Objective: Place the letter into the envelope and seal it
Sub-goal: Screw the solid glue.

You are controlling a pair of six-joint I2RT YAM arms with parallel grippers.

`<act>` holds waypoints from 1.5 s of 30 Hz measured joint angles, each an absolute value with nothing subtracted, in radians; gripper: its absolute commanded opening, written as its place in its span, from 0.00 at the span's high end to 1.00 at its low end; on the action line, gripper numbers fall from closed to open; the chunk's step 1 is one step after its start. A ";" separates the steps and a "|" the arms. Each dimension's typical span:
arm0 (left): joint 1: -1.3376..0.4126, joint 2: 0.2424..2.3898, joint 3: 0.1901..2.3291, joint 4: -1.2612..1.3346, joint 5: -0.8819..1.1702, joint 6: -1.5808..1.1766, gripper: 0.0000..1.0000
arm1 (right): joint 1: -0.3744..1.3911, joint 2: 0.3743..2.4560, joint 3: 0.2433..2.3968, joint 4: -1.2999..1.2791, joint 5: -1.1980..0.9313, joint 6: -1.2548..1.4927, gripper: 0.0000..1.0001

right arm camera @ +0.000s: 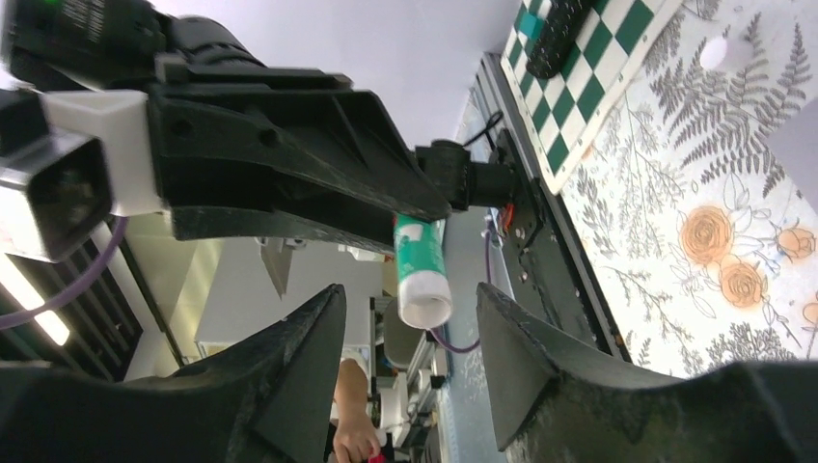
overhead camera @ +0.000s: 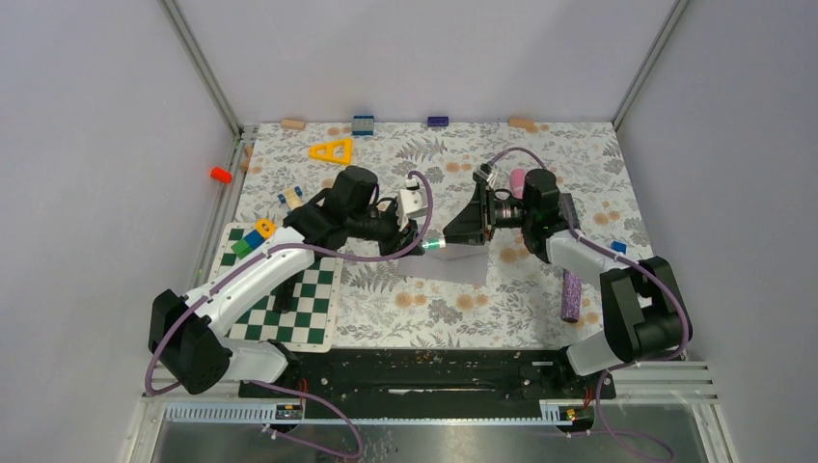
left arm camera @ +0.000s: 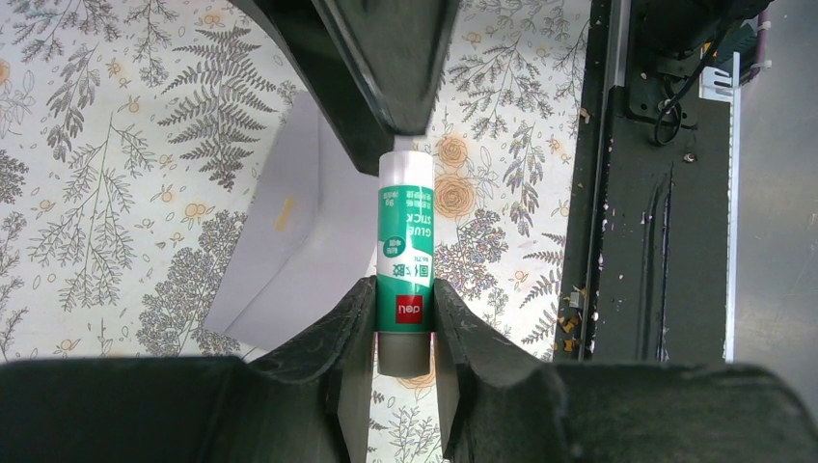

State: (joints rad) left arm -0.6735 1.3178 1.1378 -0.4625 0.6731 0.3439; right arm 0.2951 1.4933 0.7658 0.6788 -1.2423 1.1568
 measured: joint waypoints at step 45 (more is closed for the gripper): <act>-0.634 1.414 1.148 -0.469 0.862 0.282 1.00 | 0.347 1.387 0.842 0.112 -1.193 0.580 0.76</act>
